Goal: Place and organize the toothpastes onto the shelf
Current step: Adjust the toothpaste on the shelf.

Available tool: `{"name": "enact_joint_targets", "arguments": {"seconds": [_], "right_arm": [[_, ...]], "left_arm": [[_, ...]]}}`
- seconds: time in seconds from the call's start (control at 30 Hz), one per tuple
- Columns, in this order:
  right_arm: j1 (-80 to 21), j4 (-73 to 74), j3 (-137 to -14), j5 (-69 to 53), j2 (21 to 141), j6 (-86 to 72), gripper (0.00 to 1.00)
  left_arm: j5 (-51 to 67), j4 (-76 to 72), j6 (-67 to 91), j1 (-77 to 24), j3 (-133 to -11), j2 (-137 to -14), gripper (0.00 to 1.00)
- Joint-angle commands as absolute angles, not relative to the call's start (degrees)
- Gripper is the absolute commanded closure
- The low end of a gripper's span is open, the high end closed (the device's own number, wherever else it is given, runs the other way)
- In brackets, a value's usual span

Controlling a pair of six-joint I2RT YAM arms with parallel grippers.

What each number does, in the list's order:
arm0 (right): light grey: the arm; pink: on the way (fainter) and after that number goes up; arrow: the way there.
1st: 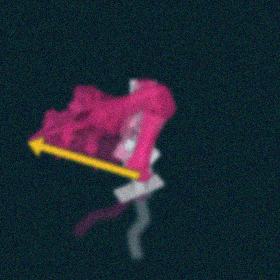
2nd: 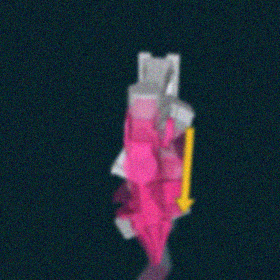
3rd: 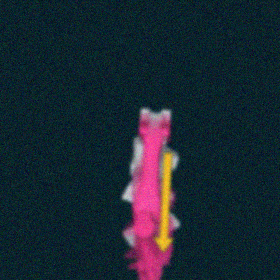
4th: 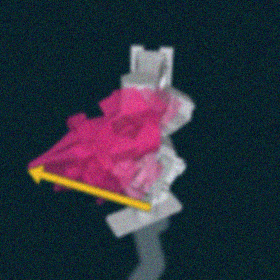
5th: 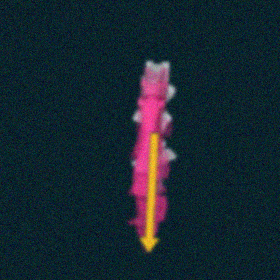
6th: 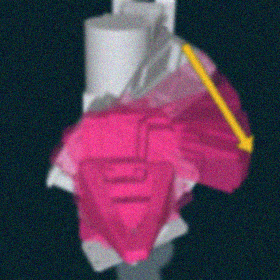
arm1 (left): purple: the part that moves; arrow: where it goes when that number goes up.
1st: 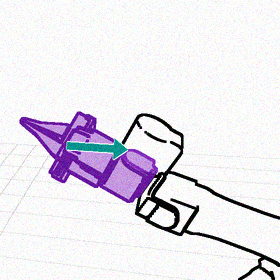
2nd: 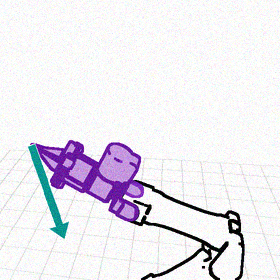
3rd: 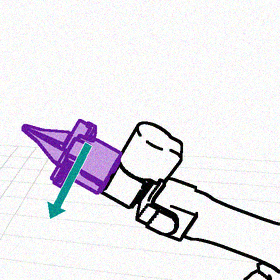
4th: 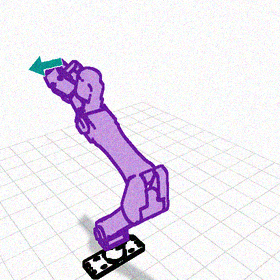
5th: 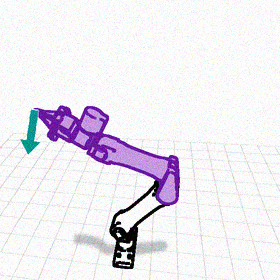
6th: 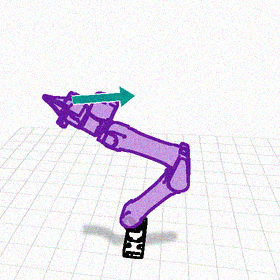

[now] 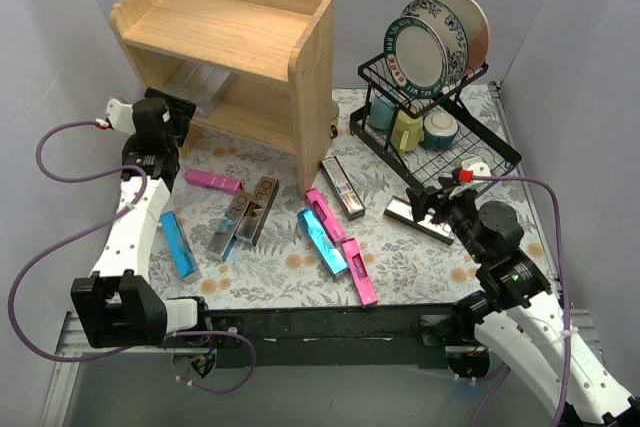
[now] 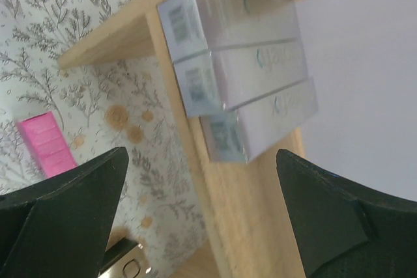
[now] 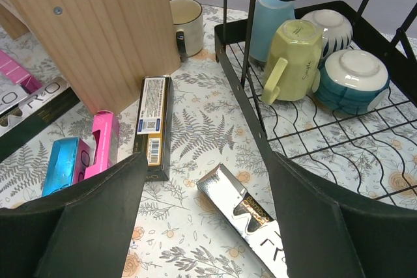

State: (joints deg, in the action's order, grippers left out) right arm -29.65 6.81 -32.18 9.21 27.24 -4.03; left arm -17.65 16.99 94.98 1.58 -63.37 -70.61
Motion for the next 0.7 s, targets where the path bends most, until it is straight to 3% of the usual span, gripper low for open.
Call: {"name": "enact_joint_targets", "arguments": {"seconds": [0.0, 0.67], "right_arm": [[-29.8, 5.6, -34.2, 8.8, 26.5, -2.8, 0.17], [-29.9, 3.0, -31.0, 9.2, 24.3, -2.7, 0.17]], "left_arm": [[-17.3, 17.7, 97.3, 2.9, -68.0, -74.1, 0.02], [-14.2, 15.9, 96.7, 2.8, -72.0, -83.9, 0.02]]}}
